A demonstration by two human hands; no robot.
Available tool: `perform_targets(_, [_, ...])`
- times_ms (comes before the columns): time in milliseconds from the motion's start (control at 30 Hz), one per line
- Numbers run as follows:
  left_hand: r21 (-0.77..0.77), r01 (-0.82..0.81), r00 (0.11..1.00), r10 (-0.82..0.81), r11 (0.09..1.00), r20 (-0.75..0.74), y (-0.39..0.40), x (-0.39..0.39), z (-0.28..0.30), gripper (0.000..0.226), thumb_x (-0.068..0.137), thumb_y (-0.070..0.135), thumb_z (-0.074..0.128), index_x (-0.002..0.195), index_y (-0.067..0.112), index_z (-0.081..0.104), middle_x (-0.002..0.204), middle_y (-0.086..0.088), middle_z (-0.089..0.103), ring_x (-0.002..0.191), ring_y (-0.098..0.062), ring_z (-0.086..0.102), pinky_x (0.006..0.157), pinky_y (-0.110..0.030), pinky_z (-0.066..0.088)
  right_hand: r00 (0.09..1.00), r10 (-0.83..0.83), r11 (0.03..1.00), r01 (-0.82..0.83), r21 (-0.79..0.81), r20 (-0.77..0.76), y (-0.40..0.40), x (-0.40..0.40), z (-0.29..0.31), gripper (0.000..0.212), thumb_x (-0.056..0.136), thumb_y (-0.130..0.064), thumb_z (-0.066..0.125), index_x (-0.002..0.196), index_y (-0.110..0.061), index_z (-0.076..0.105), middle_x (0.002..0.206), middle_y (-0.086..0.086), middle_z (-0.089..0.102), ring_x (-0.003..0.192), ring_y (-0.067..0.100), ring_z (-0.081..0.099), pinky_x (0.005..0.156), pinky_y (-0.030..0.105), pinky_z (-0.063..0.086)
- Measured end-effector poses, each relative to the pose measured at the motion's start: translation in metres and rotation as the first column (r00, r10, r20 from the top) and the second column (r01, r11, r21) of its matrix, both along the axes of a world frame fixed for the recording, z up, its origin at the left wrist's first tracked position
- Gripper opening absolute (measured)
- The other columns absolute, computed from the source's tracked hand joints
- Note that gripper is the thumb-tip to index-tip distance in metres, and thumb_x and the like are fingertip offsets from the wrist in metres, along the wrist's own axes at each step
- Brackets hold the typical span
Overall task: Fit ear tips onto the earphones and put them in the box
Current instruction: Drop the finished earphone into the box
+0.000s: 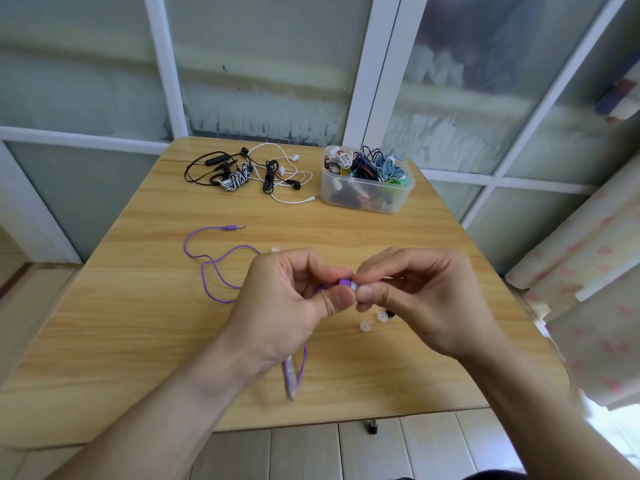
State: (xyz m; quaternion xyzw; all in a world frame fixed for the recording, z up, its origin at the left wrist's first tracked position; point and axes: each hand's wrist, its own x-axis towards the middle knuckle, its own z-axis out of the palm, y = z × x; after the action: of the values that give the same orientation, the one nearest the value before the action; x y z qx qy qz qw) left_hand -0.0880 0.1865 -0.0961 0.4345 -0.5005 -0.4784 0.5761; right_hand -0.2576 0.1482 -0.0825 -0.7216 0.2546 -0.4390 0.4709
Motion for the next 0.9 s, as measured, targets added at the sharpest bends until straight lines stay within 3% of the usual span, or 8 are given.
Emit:
perform_targets(167, [0.267, 0.152, 0.949, -0.066, 0.952, -0.308, 0.006, -0.002, 0.006, 0.015, 0.063, 0.011, 0.069, 0.071, 0.004, 0.059, 0.067, -0.011, 0.065, 0.032, -0.005, 0.032, 0.031, -0.011, 0.025, 0.998, -0.02, 0.957, 0.0, -0.289, -0.065, -0.005, 0.001, 0.002, 0.007, 0.076, 0.004, 0.075, 0.081, 0.0, 0.074, 0.078, 0.014, 0.069, 0.066, 0.025, 0.067, 0.063, 0.029, 0.053])
perform_targets(233, [0.315, 0.209, 0.933, -0.092, 0.926, -0.348, 0.005, 0.0, 0.005, 0.012, 0.064, 0.014, 0.069, 0.071, 0.007, 0.062, 0.065, -0.009, 0.062, 0.032, -0.004, 0.028, 0.03, -0.012, 0.022, 0.99, -0.077, 0.922, 0.027, -0.385, -0.116, -0.005, 0.002, 0.002, 0.012, 0.077, 0.004, 0.075, 0.087, -0.003, 0.076, 0.079, 0.012, 0.068, 0.069, 0.023, 0.067, 0.064, 0.028, 0.051])
perform_targets(333, [0.322, 0.155, 0.948, -0.049, 0.934, -0.316, 0.003, 0.001, 0.002, 0.022, 0.065, 0.016, 0.069, 0.081, 0.003, 0.067, 0.065, -0.008, 0.064, 0.033, -0.004, 0.029, 0.031, -0.012, 0.022, 0.971, -0.162, 0.902, 0.072, -0.426, -0.179, -0.004, 0.001, -0.002, 0.018, 0.083, -0.001, 0.074, 0.097, -0.012, 0.077, 0.083, 0.003, 0.069, 0.074, 0.018, 0.067, 0.067, 0.025, 0.05])
perform_targets(467, [0.275, 0.075, 0.958, 0.007, 0.959, -0.287, 0.0, -0.001, -0.002, 0.028, 0.066, 0.017, 0.071, 0.089, 0.002, 0.071, 0.063, -0.006, 0.067, 0.036, -0.005, 0.031, 0.034, -0.013, 0.024, 0.975, -0.163, 0.959, 0.121, -0.255, -0.149, -0.001, 0.001, -0.008, 0.018, 0.084, -0.007, 0.074, 0.101, -0.012, 0.076, 0.089, 0.003, 0.072, 0.08, 0.019, 0.071, 0.072, 0.03, 0.056])
perform_targets(633, [0.174, 0.026, 0.981, 0.008, 0.984, -0.193, -0.002, 0.001, -0.005, 0.027, 0.07, 0.02, 0.07, 0.094, 0.009, 0.076, 0.065, -0.018, 0.062, 0.041, -0.011, 0.042, 0.035, -0.015, 0.026, 0.971, -0.219, 0.975, 0.216, -0.046, -0.093, 0.001, 0.003, -0.006, 0.011, 0.081, -0.01, 0.074, 0.091, -0.015, 0.076, 0.077, -0.001, 0.076, 0.066, 0.013, 0.069, 0.061, 0.019, 0.051])
perform_targets(733, [0.076, -0.052, 0.994, 0.059, 0.996, -0.094, -0.004, 0.0, -0.009, 0.016, 0.076, 0.014, 0.072, 0.091, 0.012, 0.075, 0.067, -0.009, 0.068, 0.043, -0.013, 0.047, 0.038, -0.015, 0.032, 0.974, -0.197, 0.98, 0.196, -0.02, -0.111, 0.001, 0.003, -0.006, 0.011, 0.082, -0.016, 0.073, 0.092, -0.013, 0.076, 0.076, 0.001, 0.075, 0.066, 0.012, 0.067, 0.062, 0.02, 0.051])
perform_targets(900, [-0.122, -0.148, 0.978, 0.163, 0.982, 0.127, -0.002, 0.0, -0.009, 0.014, 0.084, 0.007, 0.07, 0.091, 0.019, 0.074, 0.076, 0.004, 0.074, 0.047, -0.014, 0.05, 0.05, -0.021, 0.044, 0.983, -0.177, 0.979, 0.181, 0.088, -0.057, 0.002, 0.003, -0.005, 0.014, 0.081, -0.006, 0.073, 0.094, -0.004, 0.073, 0.075, 0.005, 0.075, 0.064, 0.01, 0.067, 0.058, 0.017, 0.049])
